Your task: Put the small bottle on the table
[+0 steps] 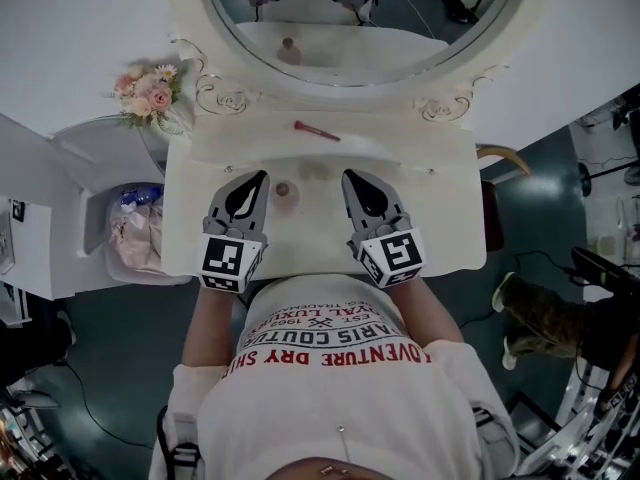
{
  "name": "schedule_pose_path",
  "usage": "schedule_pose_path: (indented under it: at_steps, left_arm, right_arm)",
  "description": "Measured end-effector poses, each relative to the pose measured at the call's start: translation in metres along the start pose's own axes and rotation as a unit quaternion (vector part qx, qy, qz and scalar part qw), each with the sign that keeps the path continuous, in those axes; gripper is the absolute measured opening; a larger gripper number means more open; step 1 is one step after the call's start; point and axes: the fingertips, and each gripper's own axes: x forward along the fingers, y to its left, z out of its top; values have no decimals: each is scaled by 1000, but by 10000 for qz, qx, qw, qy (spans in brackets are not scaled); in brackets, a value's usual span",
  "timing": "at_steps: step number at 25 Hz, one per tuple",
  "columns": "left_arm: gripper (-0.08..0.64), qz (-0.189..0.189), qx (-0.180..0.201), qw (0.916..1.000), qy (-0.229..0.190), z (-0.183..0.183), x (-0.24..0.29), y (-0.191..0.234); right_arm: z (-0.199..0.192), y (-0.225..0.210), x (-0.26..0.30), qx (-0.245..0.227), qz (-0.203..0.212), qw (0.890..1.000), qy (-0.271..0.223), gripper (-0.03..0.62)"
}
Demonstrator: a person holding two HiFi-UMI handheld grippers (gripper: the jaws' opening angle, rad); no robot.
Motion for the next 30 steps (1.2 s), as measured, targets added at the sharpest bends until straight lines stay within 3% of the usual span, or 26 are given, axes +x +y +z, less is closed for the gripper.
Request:
schedule_pose_path:
  at_steps: [7, 30]
  left_arm:
    - [6, 55, 62, 9999, -84, 8, -6, 7]
    - [8, 121, -73, 9999, -93, 6, 3, 7]
  right_arm:
    - [16, 10, 5, -109, 141, 9998, -106, -2]
    - [10, -1, 13, -63, 116, 9998, -131, -2]
